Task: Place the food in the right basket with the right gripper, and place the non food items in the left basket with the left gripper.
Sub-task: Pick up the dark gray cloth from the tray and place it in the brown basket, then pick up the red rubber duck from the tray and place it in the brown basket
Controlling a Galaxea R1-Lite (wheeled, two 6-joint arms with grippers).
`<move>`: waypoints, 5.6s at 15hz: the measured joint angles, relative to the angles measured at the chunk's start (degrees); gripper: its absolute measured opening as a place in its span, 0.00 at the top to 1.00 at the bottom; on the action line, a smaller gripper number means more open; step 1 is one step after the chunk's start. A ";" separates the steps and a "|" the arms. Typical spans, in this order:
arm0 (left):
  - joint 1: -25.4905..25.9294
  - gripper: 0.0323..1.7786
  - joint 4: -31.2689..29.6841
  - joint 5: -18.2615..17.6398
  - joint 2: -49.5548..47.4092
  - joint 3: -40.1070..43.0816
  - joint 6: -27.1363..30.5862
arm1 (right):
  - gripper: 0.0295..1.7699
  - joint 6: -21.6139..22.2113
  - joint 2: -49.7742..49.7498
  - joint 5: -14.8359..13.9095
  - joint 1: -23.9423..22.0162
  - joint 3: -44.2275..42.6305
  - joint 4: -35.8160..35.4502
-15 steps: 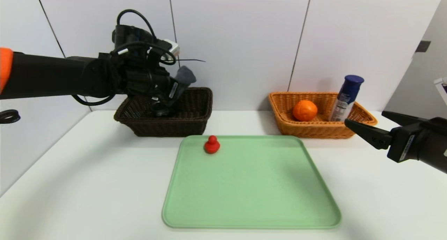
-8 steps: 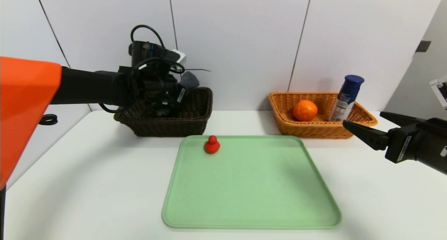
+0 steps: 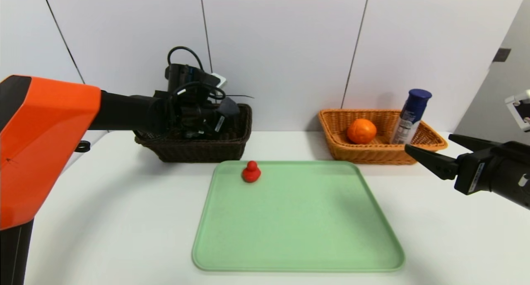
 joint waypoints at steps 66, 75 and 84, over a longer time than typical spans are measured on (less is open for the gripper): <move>-16.87 0.05 19.47 -10.14 -16.34 20.14 9.46 | 0.03 -0.44 -2.56 -0.05 0.00 3.74 -2.79; -12.69 0.05 19.42 -10.08 -9.67 14.21 8.83 | 0.03 -0.46 -2.54 0.00 0.43 4.57 -2.86; -11.56 0.05 17.35 -10.51 -8.64 11.17 -3.35 | 0.03 -0.63 -2.30 0.06 1.17 4.84 -2.88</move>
